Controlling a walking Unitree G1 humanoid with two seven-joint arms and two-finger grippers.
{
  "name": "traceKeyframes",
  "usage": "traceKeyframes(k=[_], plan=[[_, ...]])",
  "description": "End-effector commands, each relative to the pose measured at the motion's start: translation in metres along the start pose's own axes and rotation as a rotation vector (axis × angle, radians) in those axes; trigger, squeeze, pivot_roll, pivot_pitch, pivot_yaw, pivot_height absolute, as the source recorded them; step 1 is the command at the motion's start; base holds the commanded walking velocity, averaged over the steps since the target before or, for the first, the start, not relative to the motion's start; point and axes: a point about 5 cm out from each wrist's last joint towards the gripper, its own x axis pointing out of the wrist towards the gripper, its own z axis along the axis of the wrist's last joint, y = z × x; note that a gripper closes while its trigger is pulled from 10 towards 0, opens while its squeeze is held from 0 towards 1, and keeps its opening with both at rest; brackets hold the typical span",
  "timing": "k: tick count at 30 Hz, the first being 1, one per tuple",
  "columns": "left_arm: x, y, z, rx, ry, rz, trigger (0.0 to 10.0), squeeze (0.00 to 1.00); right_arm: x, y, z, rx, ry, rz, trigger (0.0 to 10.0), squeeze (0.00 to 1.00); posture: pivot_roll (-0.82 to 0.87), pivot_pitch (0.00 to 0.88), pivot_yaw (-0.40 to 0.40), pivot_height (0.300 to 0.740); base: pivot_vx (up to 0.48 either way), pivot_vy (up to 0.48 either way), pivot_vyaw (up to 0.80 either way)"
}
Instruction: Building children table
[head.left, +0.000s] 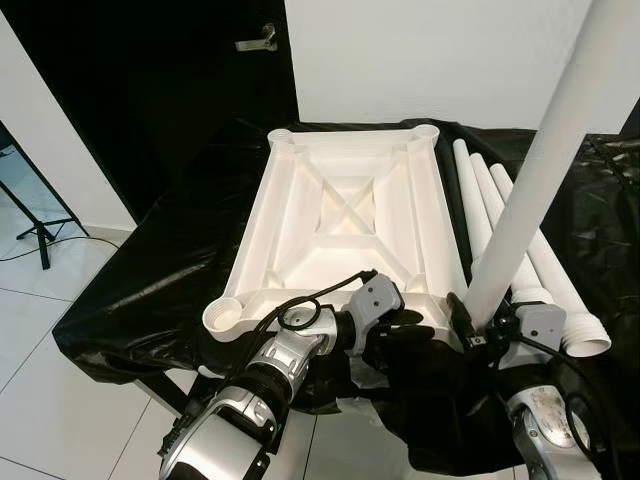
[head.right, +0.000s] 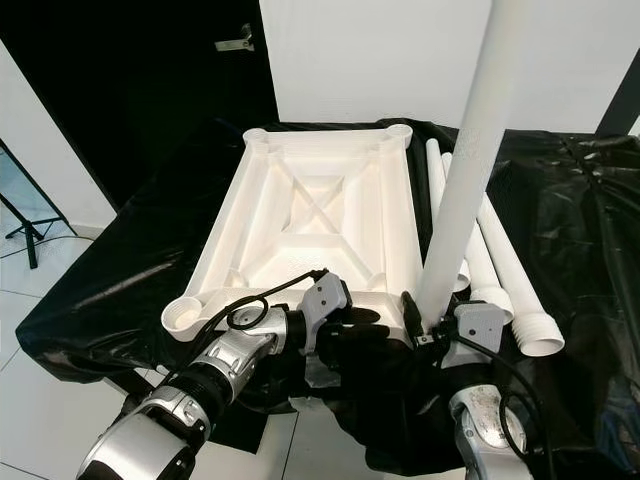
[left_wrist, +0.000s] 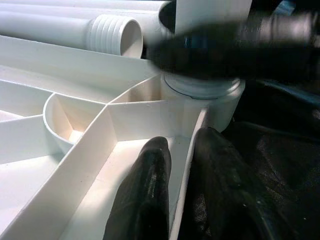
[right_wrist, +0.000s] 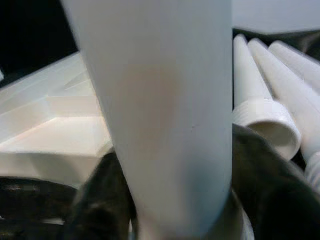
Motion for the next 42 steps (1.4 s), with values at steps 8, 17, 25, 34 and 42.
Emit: traceKeyframes(k=[8,17,25,34,42], plan=[[-0.001,-0.021,-0.032,-0.104,0.124,-0.159,10.0,0.00,0.006,-0.014,0.001,-0.002,0.045,0.207,10.0,0.00,0.07,0.000,0.057,0.740,0.000,0.000,0.00],[-0.001,-0.021,-0.031,-0.105,0.120,-0.159,10.0,0.00,0.009,-0.024,0.009,-0.103,0.045,0.379,10.0,0.00,0.08,0.000,0.055,0.740,0.000,0.000,0.00],[-0.003,-0.021,-0.033,-0.107,0.122,-0.153,10.0,0.00,0.006,-0.028,0.006,-0.110,0.100,0.503,0.0,0.00,0.09,0.000,0.055,0.740,0.000,0.000,0.00],[-0.002,-0.022,-0.033,-0.106,0.124,-0.158,10.0,0.00,-0.002,-0.019,-0.006,-0.050,0.147,0.513,0.0,0.00,0.08,0.000,0.060,0.740,0.000,0.000,0.00],[-0.003,-0.021,-0.033,-0.103,0.128,-0.161,10.0,0.00,0.001,-0.014,-0.010,0.013,0.096,0.282,0.0,0.00,0.08,0.000,0.061,0.740,0.000,0.000,0.00]])
